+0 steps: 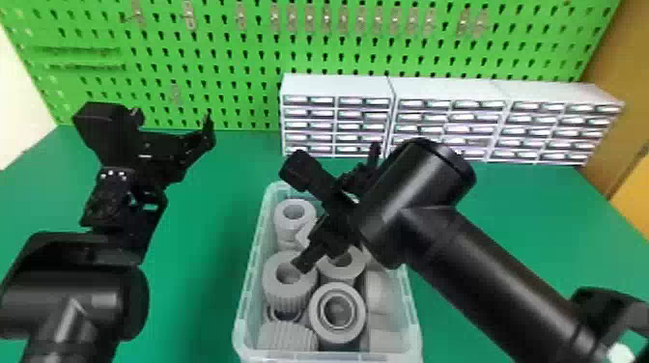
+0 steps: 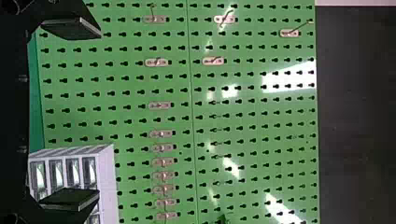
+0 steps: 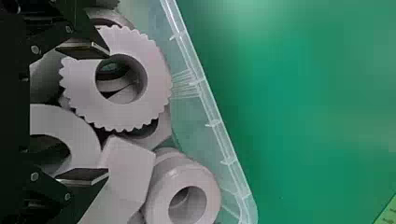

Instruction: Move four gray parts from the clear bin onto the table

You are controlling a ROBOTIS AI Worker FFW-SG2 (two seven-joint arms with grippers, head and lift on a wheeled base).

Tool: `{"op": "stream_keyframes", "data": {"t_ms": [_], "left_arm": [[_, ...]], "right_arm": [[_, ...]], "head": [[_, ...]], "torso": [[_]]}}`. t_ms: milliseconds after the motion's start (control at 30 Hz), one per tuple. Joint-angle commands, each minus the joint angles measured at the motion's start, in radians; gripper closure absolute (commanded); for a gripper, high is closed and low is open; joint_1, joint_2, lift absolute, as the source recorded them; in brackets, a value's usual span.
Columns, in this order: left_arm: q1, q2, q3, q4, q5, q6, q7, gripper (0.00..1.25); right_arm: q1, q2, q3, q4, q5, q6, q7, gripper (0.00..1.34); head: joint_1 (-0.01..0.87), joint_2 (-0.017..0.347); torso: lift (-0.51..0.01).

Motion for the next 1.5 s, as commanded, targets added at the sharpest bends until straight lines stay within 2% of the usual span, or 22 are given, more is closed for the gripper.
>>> {"op": "stream_keyframes", "data": {"t_ms": [0,733,1133,1467], "left_arm": [[0.000,0.000,0.001,0.000,0.001,0.000,0.000,0.09],[-0.002,0.000,0.010,0.000,0.000,0.000,0.000,0.09],[0.000,0.000,0.015,0.000,0.001,-0.002,0.000,0.09],[0.004,0.000,0.018,0.000,0.000,-0.002,0.000,0.09]], "right_arm": [[-0.017,0.009,0.027,0.042,-0.016,-0.040,0.000,0.37],[-0.091,0.024,0.136,0.230,-0.114,-0.213,0.000,0.38],[-0.105,0.036,0.142,0.267,-0.079,-0.264,0.000,0.38],[-0.105,0.035,0.148,0.295,-0.058,-0.273,0.000,0.39]], "head": [[0.686,0.026],[0.686,0.026],[0.686,0.026],[0.686,0.026]], "torso": [[-0.050],[-0.050],[-0.050],[-0.050]]}}
